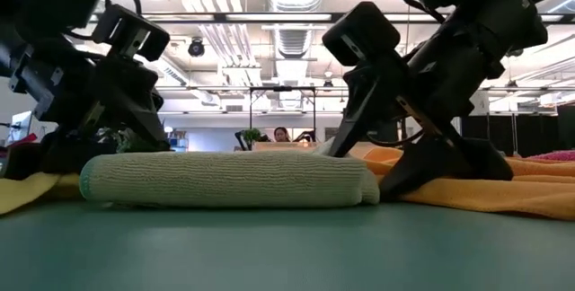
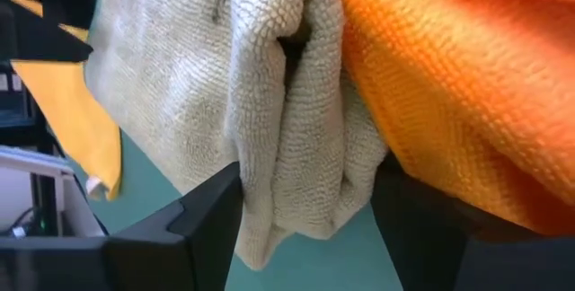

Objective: Fold microfiber towels
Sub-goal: Put the folded light green towel into the orange bin

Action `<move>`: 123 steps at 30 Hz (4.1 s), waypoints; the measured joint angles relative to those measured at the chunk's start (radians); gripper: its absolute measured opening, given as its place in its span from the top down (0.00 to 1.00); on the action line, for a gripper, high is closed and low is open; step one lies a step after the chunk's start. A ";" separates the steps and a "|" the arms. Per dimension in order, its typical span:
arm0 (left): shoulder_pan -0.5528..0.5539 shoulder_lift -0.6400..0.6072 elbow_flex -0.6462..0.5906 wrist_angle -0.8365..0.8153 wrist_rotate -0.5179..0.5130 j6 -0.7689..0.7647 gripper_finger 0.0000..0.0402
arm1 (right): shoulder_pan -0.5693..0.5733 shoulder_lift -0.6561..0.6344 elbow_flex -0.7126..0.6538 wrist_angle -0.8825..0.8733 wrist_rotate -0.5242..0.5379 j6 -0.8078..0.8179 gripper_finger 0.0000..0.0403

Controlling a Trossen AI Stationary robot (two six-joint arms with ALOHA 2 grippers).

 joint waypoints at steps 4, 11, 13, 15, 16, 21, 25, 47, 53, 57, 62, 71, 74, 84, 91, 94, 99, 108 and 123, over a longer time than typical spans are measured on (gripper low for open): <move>0.010 0.000 0.000 -0.001 -0.002 0.003 0.55 | -0.011 0.004 0.000 0.007 0.000 0.005 0.47; 0.012 0.001 0.000 -0.007 -0.005 0.008 0.69 | -0.023 0.006 0.000 0.039 0.000 0.024 0.51; 0.012 0.001 0.000 -0.009 -0.023 0.017 0.75 | -0.026 0.006 0.000 0.039 0.000 0.024 0.51; 0.013 0.001 -0.001 -0.010 -0.039 0.022 0.81 | -0.031 0.006 0.000 0.040 -0.001 0.026 0.51; 0.013 0.001 -0.001 -0.009 -0.041 0.029 0.84 | -0.032 0.006 0.000 0.040 -0.003 0.027 0.51; 0.012 0.001 -0.001 -0.009 -0.044 0.037 0.96 | -0.037 0.006 0.000 0.040 -0.017 0.026 0.51; 0.012 0.001 -0.002 -0.004 -0.044 0.039 0.99 | -0.039 0.006 -0.001 0.039 -0.019 0.026 0.51; 0.006 -0.047 -0.008 0.058 0.116 0.043 0.63 | -0.036 -0.002 0.017 0.038 -0.019 -0.002 0.51; 0.006 -0.085 -0.004 0.004 0.126 0.032 0.67 | -0.036 -0.002 0.018 -0.012 -0.028 0.003 0.51; 0.006 -0.136 -0.001 -0.056 0.137 0.031 0.71 | -0.036 -0.002 0.018 -0.015 -0.029 0.000 0.51; 0.005 -0.211 0.000 -0.160 0.167 0.032 0.73 | -0.036 -0.001 0.018 -0.022 -0.030 -0.003 0.54; -0.041 -0.306 -0.001 -0.306 0.217 -0.031 0.73 | -0.036 -0.001 0.018 -0.023 -0.027 -0.014 0.71; -0.054 -0.297 -0.001 -0.306 0.201 -0.049 0.73 | -0.036 -0.001 0.018 -0.024 -0.027 -0.025 0.71; -0.056 -0.200 0.000 -0.232 0.174 -0.144 0.73 | -0.036 -0.001 0.018 -0.015 -0.019 -0.057 0.87; -0.056 -0.120 0.000 -0.097 0.173 -0.154 0.73 | -0.036 -0.001 0.018 -0.014 -0.008 -0.074 0.96; -0.056 -0.080 0.000 -0.050 0.173 -0.154 0.73 | -0.036 -0.001 0.018 -0.010 0.002 -0.081 0.96; -0.056 -0.030 0.000 0.011 0.198 -0.154 0.72 | -0.036 -0.001 0.018 -0.008 0.006 -0.093 0.96; -0.052 0.003 0.003 0.026 0.193 -0.156 0.57 | -0.036 -0.001 0.018 0.019 0.007 -0.110 0.97; 0.000 0.006 0.000 0.088 0.067 -0.173 0.53 | -0.036 -0.001 0.018 0.029 0.008 -0.111 0.97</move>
